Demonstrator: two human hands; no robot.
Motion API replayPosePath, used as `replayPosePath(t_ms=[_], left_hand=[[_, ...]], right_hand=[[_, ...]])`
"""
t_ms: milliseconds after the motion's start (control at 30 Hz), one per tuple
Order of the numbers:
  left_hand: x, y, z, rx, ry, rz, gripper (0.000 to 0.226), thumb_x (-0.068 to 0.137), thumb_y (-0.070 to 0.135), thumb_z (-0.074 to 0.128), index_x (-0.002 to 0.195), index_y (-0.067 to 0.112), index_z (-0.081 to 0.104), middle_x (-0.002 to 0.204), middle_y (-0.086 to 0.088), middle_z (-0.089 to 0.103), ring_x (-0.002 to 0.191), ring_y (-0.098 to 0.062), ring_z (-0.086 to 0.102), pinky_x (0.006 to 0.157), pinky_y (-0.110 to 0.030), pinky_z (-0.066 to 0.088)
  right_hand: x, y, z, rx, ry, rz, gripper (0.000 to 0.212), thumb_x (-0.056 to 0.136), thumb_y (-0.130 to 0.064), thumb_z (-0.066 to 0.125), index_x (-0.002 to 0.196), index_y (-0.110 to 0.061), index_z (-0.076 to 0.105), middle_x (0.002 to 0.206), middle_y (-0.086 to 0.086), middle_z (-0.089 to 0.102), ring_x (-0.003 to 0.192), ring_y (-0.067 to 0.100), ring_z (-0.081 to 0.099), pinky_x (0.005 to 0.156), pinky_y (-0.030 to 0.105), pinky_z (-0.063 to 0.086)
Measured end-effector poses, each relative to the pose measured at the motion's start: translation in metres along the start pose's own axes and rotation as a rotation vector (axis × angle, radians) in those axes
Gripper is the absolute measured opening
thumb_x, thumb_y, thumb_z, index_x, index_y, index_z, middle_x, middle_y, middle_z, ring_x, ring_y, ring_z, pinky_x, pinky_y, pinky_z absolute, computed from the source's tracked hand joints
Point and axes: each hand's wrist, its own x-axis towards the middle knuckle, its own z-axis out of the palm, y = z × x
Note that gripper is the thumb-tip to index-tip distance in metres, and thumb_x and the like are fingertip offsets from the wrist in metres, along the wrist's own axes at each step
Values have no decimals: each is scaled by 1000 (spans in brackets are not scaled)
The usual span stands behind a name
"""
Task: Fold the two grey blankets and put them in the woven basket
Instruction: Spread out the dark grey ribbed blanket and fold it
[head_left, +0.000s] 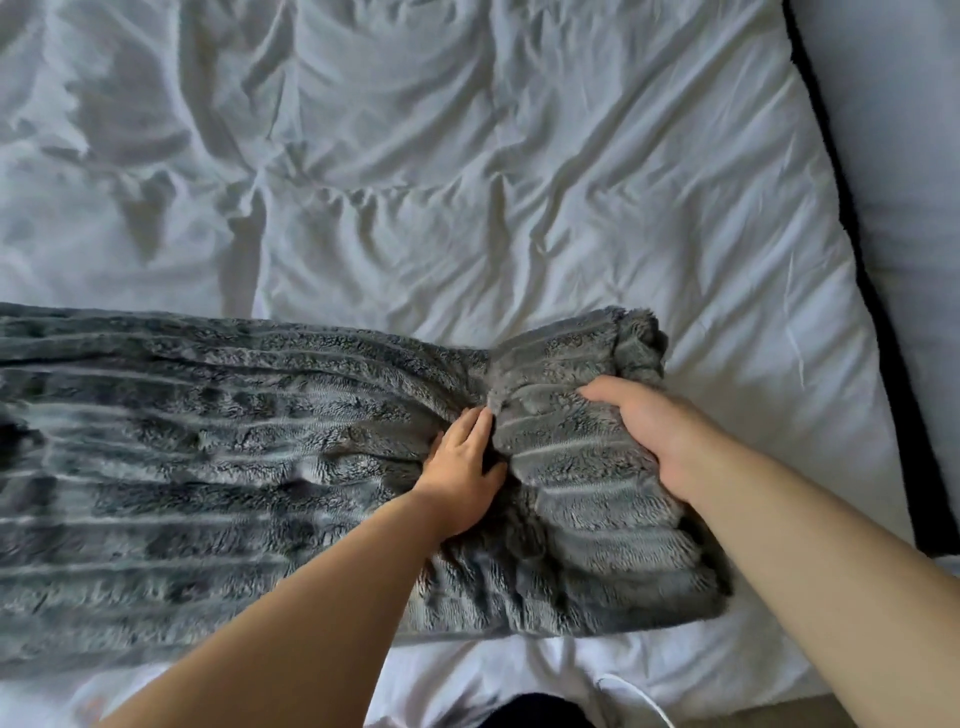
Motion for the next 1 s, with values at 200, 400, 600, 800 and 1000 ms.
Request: replayPosePath(t_ms=[200,400,600,800,1000], left_hand=[[-32,-13,-74,-344,-88,-91,37,87,3,45,119,13,63,116,-4,64,106,-21,58,79,-15,39],[-89,-62,-159,-646,189,-246,27,95,18,47,115,23,63,103,-3,69,89,-26,68,76,-35,58],[-145,-82,-184,-610,178,-252,33,97,32,47,126,20,57,115,-4,65,95,-21,63,87,-34,53],[-167,-25,-148,-302,294,-505,70,83,70,39,134,23,45,136,-13,43,125,-34,44,103,-44,39],[-162,40,-105,-361,280,-686,108,66,89,38,151,30,9,158,-15,1,144,-40,3,112,-58,19]], right_hand=[[-55,-41,113,-307,250,-107,46,64,-42,68,101,-15,65,98,5,69,86,26,64,70,32,52],[-86,-71,209,-487,297,-13,77,72,-44,72,132,-8,39,128,15,54,114,34,53,88,35,49],[-95,-102,240,-115,-126,118,21,80,-15,55,98,-7,51,93,6,43,83,24,42,57,32,35],[-75,-118,223,181,-546,312,72,84,3,36,150,-7,11,159,16,3,144,36,20,99,49,41],[-55,-113,195,-251,-737,227,20,92,4,29,106,13,41,95,25,53,81,29,61,55,32,59]])
